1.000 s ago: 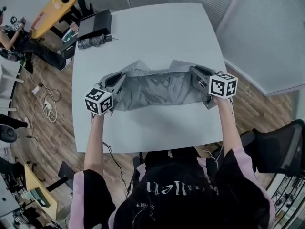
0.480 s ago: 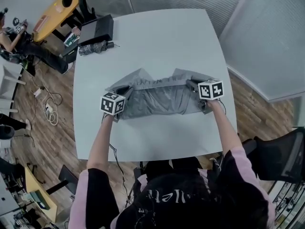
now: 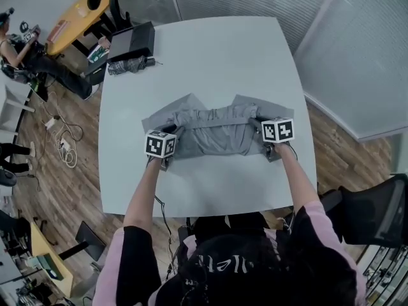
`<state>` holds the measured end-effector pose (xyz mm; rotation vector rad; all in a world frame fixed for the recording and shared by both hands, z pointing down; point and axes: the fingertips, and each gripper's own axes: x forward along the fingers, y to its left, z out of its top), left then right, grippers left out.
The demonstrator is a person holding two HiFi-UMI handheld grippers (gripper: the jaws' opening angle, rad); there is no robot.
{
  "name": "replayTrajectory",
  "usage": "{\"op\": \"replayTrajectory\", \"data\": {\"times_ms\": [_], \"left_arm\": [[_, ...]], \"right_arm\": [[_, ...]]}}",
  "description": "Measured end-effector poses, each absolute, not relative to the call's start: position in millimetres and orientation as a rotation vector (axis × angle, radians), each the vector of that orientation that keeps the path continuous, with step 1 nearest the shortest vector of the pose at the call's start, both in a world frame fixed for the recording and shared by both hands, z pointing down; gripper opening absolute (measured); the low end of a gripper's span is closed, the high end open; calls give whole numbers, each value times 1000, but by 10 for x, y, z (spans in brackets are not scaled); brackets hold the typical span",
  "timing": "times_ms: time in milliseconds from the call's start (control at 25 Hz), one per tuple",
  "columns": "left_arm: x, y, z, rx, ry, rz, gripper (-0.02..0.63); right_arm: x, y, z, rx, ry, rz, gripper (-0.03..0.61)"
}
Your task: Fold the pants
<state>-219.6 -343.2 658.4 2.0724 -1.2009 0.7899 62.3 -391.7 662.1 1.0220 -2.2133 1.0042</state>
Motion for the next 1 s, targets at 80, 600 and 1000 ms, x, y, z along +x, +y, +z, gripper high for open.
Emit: {"op": "replayTrajectory", "data": {"times_ms": [80, 600, 1000], "left_arm": [[-2207, -3410, 6528, 2083, -1206, 768, 141], [-2018, -2904, 5689, 2280, -1210, 473, 146], [-1548, -2224, 4900, 2451, -1188, 324, 146]], "right_arm": [[633, -3897, 6575, 1022, -2233, 981, 134], [711, -3487, 5761, 1130, -2423, 848, 144], [366, -2839, 5039, 1122, -2600, 799, 143]]}}
